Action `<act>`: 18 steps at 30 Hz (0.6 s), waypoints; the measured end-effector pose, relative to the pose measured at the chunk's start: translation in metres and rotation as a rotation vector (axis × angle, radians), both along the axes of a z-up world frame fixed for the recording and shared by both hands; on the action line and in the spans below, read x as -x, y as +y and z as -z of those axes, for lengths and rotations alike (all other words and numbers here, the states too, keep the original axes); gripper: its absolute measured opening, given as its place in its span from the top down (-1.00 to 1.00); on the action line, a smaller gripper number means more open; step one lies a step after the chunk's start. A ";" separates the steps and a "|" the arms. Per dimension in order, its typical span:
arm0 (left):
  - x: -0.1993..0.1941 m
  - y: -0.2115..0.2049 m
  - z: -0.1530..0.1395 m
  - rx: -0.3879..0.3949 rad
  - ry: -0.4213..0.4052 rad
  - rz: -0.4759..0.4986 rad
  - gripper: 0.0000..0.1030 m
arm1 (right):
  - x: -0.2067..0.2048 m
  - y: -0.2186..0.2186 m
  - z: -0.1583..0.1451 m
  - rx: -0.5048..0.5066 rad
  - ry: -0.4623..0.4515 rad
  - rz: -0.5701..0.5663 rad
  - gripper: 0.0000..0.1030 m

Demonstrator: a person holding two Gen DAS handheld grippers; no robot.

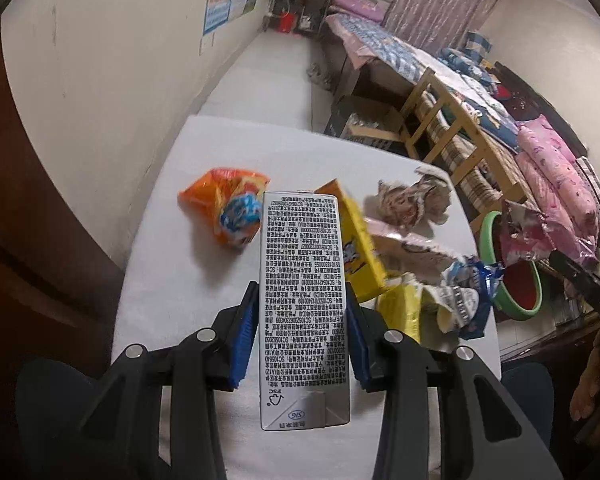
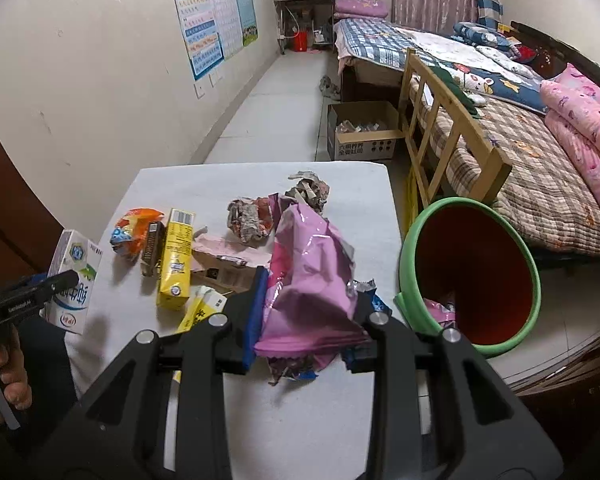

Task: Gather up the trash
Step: 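Grasp the white milk carton with the left tool while the right tool grasps the pink wrapper, then carry both items over the green bin and open both tools to drop them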

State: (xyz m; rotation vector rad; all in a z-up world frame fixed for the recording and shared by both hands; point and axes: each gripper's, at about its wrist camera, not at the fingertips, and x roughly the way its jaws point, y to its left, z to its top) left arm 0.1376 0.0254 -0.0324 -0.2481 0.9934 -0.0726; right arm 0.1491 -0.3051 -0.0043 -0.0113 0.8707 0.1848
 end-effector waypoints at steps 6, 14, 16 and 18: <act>0.001 -0.020 -0.022 -0.022 -0.041 0.053 0.28 | 0.013 -0.004 -0.007 -0.005 -0.019 0.012 0.40; -0.006 -0.050 -0.040 -0.037 -0.074 0.114 0.28 | 0.021 -0.018 -0.013 -0.020 -0.040 0.046 0.40; -0.011 -0.061 -0.045 -0.040 -0.084 0.133 0.28 | 0.020 -0.024 -0.015 -0.022 -0.042 0.056 0.40; -0.016 -0.071 -0.049 -0.041 -0.088 0.151 0.28 | 0.019 -0.031 -0.016 -0.025 -0.044 0.070 0.40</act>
